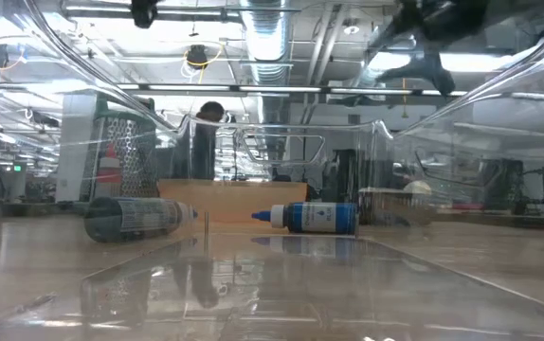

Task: Pick & Place Food Item
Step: Put the orange food coloring bottle into the transparent bin

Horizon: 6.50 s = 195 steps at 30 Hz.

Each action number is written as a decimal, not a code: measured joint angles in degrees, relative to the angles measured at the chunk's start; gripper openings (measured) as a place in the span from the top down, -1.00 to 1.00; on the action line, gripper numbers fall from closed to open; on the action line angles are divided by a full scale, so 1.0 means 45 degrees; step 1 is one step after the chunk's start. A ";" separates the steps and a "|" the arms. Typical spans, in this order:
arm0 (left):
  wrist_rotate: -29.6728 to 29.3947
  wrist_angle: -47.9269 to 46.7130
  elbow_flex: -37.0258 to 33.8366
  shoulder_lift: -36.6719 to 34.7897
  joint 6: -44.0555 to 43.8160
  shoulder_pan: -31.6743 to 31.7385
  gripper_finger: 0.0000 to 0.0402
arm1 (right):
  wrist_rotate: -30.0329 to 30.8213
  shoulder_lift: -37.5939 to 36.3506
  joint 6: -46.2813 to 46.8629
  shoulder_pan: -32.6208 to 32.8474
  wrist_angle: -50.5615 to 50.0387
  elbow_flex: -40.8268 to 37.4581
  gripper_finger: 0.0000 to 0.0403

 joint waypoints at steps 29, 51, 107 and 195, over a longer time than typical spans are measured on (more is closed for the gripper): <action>-0.4597 -1.9708 0.5500 0.2953 -0.6308 -0.1897 0.01 | -0.2071 -0.0369 0.0579 0.1035 0.4449 0.0010 -0.04; -0.5687 -1.3473 0.0178 0.2662 -1.1872 0.0508 0.01 | -0.2047 -0.0369 0.0545 0.1155 0.5600 0.0010 -0.04; -0.6953 -1.1951 0.0102 0.5372 -1.0150 0.1770 0.32 | -0.2050 -0.0370 0.0822 0.1259 0.5556 0.0005 -0.04; -0.5211 -1.1081 0.0097 0.5436 -0.7590 0.3024 0.45 | -0.1721 -0.0952 0.0919 0.1594 0.6226 -0.0005 -0.04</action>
